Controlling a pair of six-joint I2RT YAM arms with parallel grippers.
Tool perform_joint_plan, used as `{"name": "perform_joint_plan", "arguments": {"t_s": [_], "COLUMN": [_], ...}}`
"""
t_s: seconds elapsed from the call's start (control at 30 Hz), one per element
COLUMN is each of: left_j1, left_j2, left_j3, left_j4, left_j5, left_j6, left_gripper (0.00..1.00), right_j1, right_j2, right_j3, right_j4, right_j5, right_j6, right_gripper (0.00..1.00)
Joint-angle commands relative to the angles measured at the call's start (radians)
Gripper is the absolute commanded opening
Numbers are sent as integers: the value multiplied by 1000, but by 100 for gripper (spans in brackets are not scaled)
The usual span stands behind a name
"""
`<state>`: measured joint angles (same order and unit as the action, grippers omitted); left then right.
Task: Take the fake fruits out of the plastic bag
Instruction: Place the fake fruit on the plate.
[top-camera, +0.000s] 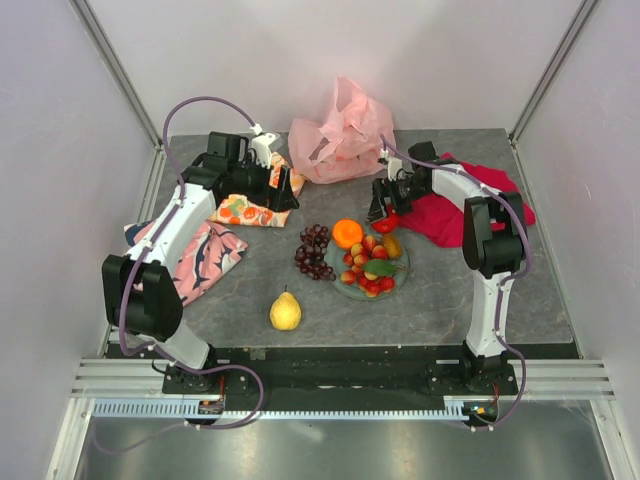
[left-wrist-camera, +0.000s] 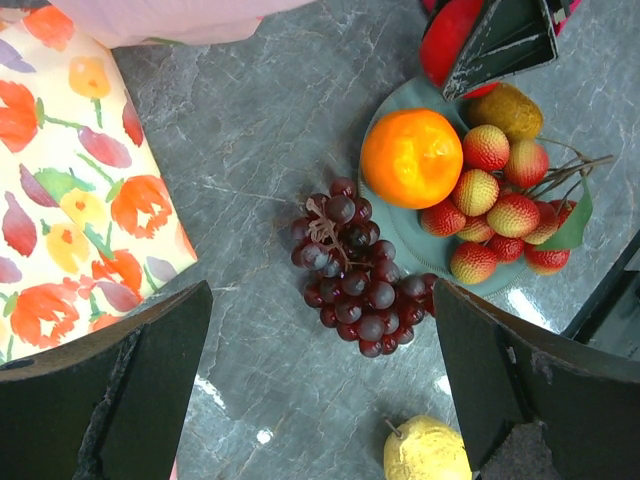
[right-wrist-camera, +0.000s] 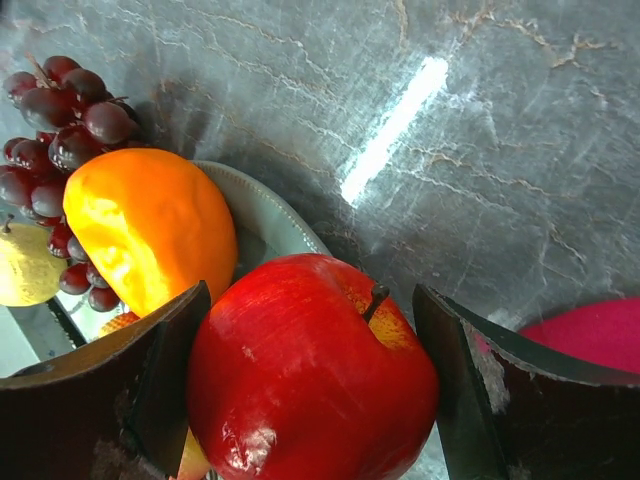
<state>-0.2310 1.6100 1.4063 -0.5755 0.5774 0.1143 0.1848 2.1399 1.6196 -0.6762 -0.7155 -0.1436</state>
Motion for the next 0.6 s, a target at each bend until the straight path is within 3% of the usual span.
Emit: {"name": "perform_joint_plan", "arguments": {"t_s": [0.0, 0.27, 0.37, 0.4, 0.57], "left_j1": [-1, -1, -1, -1, -1], "left_j2": [-47, -42, -33, -30, -24], "left_j3": [-26, -27, -21, -21, -15], "left_j4": [17, 25, 26, 29, 32], "left_j5": [4, 15, 22, 22, 32], "left_j6": [2, -1, -4, -5, -10], "left_gripper": [99, 99, 99, 98, 98], "right_j1": [4, 5, 7, 5, 4], "right_j2": [-6, -14, -12, -12, -17], "right_j3": [-6, -32, -35, -33, -21], "right_j4": [12, -26, -37, -39, -42], "right_j5": [-70, -121, -127, -130, -133], "right_j6": [27, 24, 24, 24, 29], "right_gripper": [68, 77, 89, 98, 98]}}
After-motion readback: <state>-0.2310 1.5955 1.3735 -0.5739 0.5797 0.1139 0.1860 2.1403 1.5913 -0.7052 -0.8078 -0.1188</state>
